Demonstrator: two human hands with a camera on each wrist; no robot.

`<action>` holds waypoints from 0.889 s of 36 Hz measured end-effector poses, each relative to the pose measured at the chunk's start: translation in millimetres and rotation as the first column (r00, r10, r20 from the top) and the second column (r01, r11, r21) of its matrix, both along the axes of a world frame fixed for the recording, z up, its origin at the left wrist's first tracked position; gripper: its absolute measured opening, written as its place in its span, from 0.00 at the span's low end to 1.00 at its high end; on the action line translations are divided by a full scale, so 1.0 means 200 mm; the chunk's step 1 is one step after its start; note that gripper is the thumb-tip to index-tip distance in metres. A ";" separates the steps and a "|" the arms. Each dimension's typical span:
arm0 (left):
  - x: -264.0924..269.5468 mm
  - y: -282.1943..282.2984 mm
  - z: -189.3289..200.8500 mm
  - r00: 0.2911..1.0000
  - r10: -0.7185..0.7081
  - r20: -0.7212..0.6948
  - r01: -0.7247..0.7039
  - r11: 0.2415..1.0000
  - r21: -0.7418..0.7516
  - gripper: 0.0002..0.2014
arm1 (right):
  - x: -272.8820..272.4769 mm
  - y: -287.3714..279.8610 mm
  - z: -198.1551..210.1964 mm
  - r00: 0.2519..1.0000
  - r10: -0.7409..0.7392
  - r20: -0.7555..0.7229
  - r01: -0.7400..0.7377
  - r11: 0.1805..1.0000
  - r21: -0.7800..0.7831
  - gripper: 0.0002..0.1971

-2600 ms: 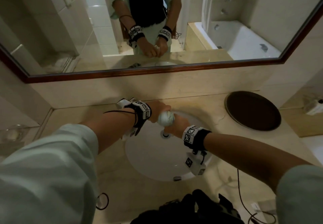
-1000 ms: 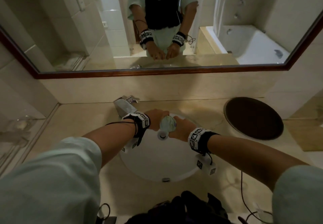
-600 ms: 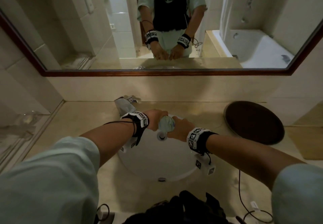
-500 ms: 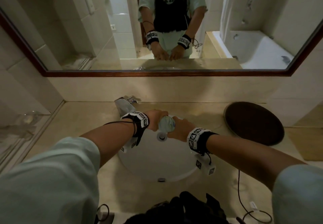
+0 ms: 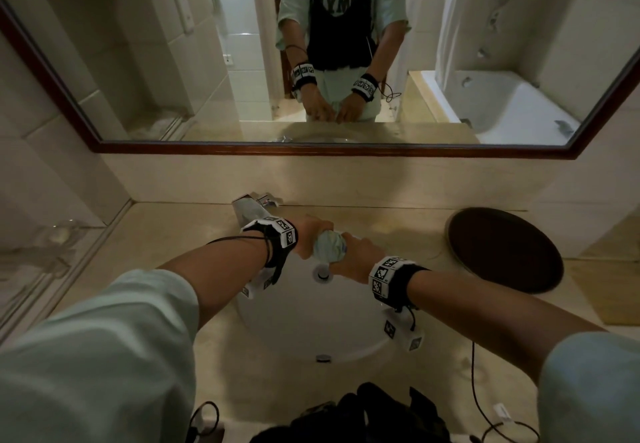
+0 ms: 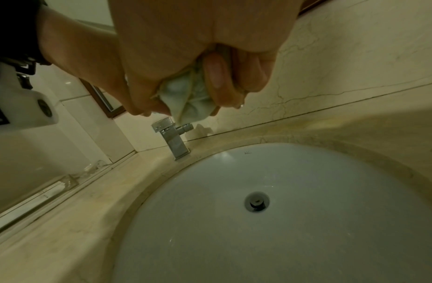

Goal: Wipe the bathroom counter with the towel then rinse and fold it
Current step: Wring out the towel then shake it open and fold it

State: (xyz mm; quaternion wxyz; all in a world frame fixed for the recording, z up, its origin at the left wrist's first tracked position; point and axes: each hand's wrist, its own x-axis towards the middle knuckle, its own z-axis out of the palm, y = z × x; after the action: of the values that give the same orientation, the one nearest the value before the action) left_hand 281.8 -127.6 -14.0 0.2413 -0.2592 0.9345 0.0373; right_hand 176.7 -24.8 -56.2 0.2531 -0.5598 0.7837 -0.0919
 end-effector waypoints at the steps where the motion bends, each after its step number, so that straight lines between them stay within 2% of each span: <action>1: 0.01 -0.01 0.01 1.000 0.007 -0.005 -0.007 1.000 0.012 0.28 | 0.01 0.00 0.00 1.000 -0.003 0.005 0.003 1.000 0.001 0.27; 12: 0.14 -0.04 0.03 0.999 0.027 -0.031 -0.026 0.998 0.053 0.25 | 0.13 -0.05 0.02 1.000 -0.009 0.020 0.008 0.999 0.049 0.25; 18: 0.24 -0.09 0.05 0.993 0.060 -0.102 -0.053 0.996 0.069 0.28 | 0.19 -0.09 0.06 0.999 0.018 -0.031 -0.017 0.999 0.037 0.27; 25: 0.32 -0.12 0.01 0.982 0.070 -0.174 -0.061 0.997 0.056 0.27 | 0.23 -0.13 0.09 0.990 0.067 -0.126 -0.063 0.997 0.039 0.29; 29: 0.36 -0.14 0.00 0.975 0.051 -0.215 -0.043 0.998 0.041 0.25 | 0.27 -0.13 0.12 0.988 0.078 -0.134 -0.072 0.996 0.053 0.26; 32: 0.39 -0.15 -0.01 0.968 0.047 -0.245 -0.042 0.999 0.027 0.26 | 0.30 -0.14 0.17 0.990 0.067 -0.128 -0.061 0.997 0.047 0.18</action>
State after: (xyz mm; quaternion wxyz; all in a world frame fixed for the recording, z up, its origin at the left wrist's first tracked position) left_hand 360.2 -158.4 -15.1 0.1258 -0.2707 0.9506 0.0847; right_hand 236.7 -52.5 -22.8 0.2166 -0.5839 0.7818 -0.0306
